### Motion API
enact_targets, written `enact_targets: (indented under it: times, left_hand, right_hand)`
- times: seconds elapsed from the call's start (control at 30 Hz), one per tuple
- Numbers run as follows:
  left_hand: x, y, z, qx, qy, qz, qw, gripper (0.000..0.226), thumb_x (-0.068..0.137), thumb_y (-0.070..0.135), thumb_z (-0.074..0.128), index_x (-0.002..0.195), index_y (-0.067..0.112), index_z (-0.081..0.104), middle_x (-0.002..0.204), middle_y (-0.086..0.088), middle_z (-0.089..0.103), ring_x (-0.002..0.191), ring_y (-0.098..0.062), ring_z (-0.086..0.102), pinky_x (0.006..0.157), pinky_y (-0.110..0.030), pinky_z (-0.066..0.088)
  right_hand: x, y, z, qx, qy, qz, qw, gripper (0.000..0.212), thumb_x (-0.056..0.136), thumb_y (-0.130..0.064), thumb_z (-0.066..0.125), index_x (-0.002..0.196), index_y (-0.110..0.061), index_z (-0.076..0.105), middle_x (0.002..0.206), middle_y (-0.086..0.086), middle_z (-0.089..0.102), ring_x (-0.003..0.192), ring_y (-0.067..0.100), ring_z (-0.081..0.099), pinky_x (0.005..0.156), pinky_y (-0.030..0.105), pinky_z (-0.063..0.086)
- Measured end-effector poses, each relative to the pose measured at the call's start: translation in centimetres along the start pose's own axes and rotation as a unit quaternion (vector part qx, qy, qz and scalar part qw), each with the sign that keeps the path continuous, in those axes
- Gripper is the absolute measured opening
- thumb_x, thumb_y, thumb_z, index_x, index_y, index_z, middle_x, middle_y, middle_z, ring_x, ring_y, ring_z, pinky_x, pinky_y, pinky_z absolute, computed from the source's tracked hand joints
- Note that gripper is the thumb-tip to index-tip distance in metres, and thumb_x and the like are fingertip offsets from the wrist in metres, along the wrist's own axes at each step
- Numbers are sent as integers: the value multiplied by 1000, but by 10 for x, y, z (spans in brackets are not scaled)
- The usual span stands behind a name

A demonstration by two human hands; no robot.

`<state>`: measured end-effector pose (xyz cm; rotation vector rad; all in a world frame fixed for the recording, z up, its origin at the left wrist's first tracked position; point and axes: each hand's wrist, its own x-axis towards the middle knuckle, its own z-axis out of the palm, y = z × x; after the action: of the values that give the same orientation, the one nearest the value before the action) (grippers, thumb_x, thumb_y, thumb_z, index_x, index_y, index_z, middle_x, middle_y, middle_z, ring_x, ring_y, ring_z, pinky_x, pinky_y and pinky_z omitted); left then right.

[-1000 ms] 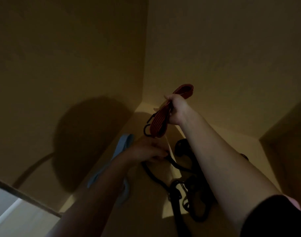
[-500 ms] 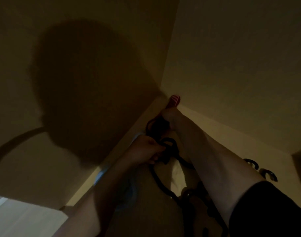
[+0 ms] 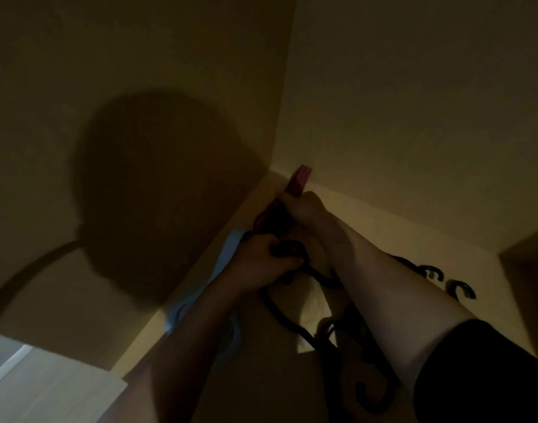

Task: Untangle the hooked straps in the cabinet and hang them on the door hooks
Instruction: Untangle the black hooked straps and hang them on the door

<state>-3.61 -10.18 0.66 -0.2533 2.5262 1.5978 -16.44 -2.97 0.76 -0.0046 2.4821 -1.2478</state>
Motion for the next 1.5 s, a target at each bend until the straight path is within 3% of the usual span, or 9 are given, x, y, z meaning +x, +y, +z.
enact_targets:
  times: [0.1,0.33,0.47,0.6,0.73,0.97,1.2,1.33,1.5]
  left_hand:
    - [-4,4,16,0,-24,37,999,9,86,16,61,90,8,61,79,0,58,74,-9,57,68,-21,46]
    - [-13,15,54,-24,-25,70,997,25,92,13,50,68,18,47,65,2,49,61,-9,47,58,-25,37]
    - [-21,13,72,99,35,145,984,4,88,16,53,87,13,55,84,4,51,84,-13,51,66,-21,35]
    - [-39,5,90,142,49,162,975,27,86,21,58,113,15,59,113,-6,53,110,-20,46,92,-33,41]
    - [-52,-5,103,130,-4,167,977,26,88,15,54,113,12,59,114,-7,53,111,-21,47,90,-28,37]
    - [-72,-9,94,84,-8,171,982,36,86,22,42,115,11,60,106,6,50,112,-16,46,95,-24,33]
    - [-73,-4,88,229,-83,326,913,66,67,14,51,132,17,48,145,-10,39,142,-15,17,119,-39,2]
    - [-70,24,89,197,21,404,893,40,68,21,59,103,2,66,112,-17,66,116,-13,44,104,-46,26]
    - [-53,44,86,115,-60,327,936,42,80,36,51,87,-4,62,83,-18,64,79,-28,59,73,-39,48]
  right_hand:
    - [-24,6,-26,-13,5,-28,1000,43,89,-40,53,75,0,57,71,7,53,63,18,53,51,23,41]
    - [-117,61,-84,8,17,-126,992,10,91,-20,51,85,-14,58,81,3,59,73,15,54,65,26,42]
    - [-176,96,-106,1,53,-148,987,12,92,-14,50,89,-21,60,90,-4,61,81,5,55,67,8,41]
    - [-216,119,-95,-40,13,-154,987,10,91,-15,52,85,-10,58,87,-1,62,80,13,57,67,24,43]
    - [-224,127,-56,-139,-34,-151,978,12,88,-25,55,84,-14,58,77,-2,56,69,15,54,56,25,39]
    - [-226,135,-23,-205,63,-122,969,27,87,-28,51,113,-28,54,107,-2,65,95,21,62,66,27,43]
    - [-236,130,-61,-161,36,-148,975,12,93,-17,40,103,-14,47,72,-4,52,60,15,49,48,25,30]
    - [-255,113,-90,-104,27,-171,979,12,98,-18,36,91,-19,46,72,3,54,60,19,50,54,36,37]
    - [-267,106,-115,243,14,-184,952,21,90,-21,49,70,-16,52,49,-4,47,47,10,45,61,24,46]
